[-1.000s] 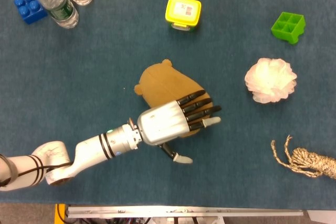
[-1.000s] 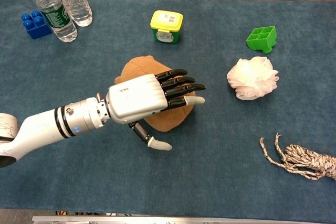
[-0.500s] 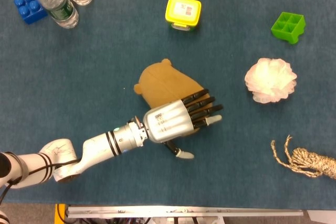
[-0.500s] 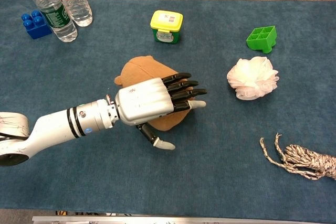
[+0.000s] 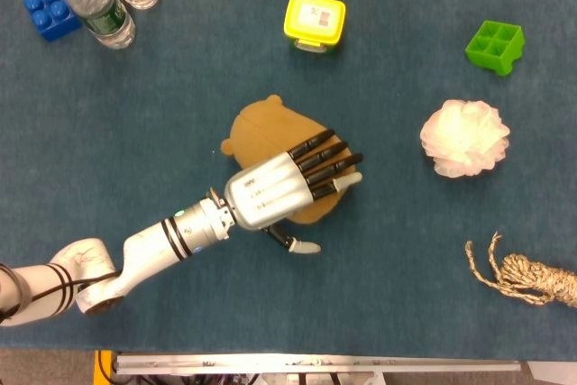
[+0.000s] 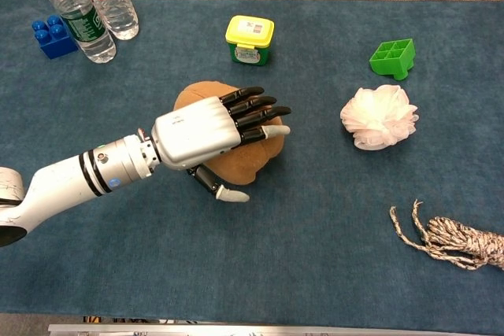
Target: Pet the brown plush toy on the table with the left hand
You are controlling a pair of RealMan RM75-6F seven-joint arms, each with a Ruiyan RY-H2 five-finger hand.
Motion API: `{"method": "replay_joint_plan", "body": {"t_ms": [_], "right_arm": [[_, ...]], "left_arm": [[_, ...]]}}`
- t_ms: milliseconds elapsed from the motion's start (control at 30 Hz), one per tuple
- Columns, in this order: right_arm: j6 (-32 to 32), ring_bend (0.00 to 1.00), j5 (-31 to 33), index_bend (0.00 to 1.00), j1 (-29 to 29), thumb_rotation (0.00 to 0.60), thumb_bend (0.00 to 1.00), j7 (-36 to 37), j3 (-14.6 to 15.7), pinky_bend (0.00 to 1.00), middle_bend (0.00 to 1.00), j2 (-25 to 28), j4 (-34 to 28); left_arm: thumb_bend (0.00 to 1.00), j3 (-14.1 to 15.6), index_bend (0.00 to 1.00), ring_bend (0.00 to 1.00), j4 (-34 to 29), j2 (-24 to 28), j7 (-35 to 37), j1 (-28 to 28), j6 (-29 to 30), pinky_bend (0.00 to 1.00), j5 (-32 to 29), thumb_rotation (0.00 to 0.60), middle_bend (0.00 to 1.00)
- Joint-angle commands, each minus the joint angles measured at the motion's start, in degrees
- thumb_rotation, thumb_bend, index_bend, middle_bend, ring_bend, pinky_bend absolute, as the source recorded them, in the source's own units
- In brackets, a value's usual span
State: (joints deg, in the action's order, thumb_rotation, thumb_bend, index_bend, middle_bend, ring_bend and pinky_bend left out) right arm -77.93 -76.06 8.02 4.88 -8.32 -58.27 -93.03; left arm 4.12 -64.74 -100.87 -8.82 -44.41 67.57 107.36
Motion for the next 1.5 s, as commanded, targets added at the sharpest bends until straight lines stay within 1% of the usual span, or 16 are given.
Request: {"method": "replay_joint_plan", "body": {"t_ms": [33, 233, 500, 733, 933, 1267, 1500], "right_arm": [[-0.1, 0.24, -0.1, 0.28, -0.1, 0.600, 0.07, 0.1, 0.0, 0.26, 0.35, 0.0, 0.1], [-0.3, 0.24, -0.2, 0.28, -0.2, 0.600, 0.07, 0.4, 0.1, 0.26, 0.35, 0.1, 0.2], [-0.5, 0.24, -0.2, 0.28, -0.5, 0.600, 0.07, 0.4, 0.1, 0.26, 0.35, 0.3, 0.0], [-0.3, 0.24, -0.1, 0.28, -0.5, 0.600, 0.07, 0.5, 0.1, 0.26, 0.35, 0.2, 0.2], [-0.4, 0.24, 0.1, 0.28, -0.7, 0.600, 0.07, 0.9, 0.1, 0.26, 0.35, 0.3, 0.5], [-0.3, 0.24, -0.2, 0.28, -0.5, 0.600, 0.07, 1.3, 0.0, 0.26, 0.35, 0.1, 0.8], [-0.6, 0.24, -0.4, 0.28, -0.7, 0.600, 0.07, 1.3, 0.0, 0.26, 0.35, 0.1, 0.6]], "left_arm": [[0.11, -0.4, 0.07, 0.00, -1.3, 0.8, 0.4, 0.1, 0.8, 0.00, -0.5, 0.112, 0.00], [0.11, -0.3, 0.07, 0.00, -3.4, 0.7, 0.3, -0.4, 1.0, 0.00, -0.1, 0.112, 0.00], [0.11, 0.4, 0.07, 0.00, -4.3, -1.8, -0.8, -1.4, -0.3, 0.00, 0.8, 0.112, 0.00], [0.11, 0.9, 0.07, 0.00, -2.6, -5.1, -2.5, -1.8, -2.4, 0.00, 0.7, 0.113, 0.00], [0.11, 0.8, 0.07, 0.00, 0.6, -6.5, -3.6, -2.0, -3.5, 0.00, 0.0, 0.134, 0.00], [0.11, 0.1, 0.07, 0.00, 2.8, -5.4, -3.2, -1.9, -4.0, 0.00, -2.2, 0.139, 0.00], [0.11, -0.4, 0.07, 0.00, 2.3, -3.4, -3.3, -1.3, -3.2, 0.00, -3.6, 0.144, 0.00]]}}
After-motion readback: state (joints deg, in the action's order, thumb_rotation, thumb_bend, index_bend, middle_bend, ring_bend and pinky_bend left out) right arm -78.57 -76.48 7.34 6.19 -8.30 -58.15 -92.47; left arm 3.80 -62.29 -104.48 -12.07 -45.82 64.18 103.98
